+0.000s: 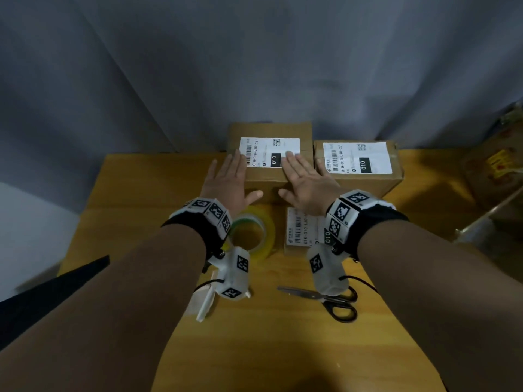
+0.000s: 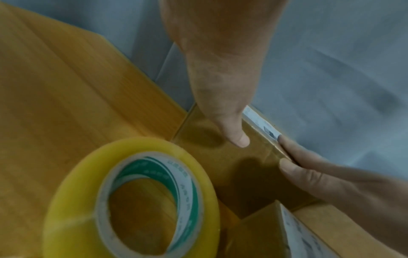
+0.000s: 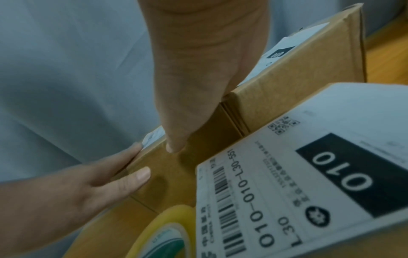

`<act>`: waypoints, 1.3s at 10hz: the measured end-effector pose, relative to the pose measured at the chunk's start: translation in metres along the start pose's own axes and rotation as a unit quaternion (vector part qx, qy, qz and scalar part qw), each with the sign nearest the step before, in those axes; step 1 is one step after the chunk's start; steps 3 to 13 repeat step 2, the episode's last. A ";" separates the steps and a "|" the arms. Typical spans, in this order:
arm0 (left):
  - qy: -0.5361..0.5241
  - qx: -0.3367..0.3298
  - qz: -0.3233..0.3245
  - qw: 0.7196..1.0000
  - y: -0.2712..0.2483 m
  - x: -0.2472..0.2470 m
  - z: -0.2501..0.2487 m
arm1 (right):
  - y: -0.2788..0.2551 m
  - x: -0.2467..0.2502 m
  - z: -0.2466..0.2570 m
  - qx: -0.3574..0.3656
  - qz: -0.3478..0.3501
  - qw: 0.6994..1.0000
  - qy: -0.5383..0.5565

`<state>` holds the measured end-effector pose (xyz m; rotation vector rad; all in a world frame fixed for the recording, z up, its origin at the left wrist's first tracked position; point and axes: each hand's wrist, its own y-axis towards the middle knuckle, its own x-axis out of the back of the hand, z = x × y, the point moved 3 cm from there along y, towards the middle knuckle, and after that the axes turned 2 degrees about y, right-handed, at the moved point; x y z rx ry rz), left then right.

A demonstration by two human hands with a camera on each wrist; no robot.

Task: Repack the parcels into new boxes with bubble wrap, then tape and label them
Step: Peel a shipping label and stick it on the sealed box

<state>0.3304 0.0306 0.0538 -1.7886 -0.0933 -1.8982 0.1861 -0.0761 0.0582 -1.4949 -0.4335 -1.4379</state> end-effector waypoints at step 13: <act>0.176 0.009 0.036 0.984 -0.009 0.022 0.014 | -0.013 0.009 -0.008 -0.037 -0.005 0.995 -0.096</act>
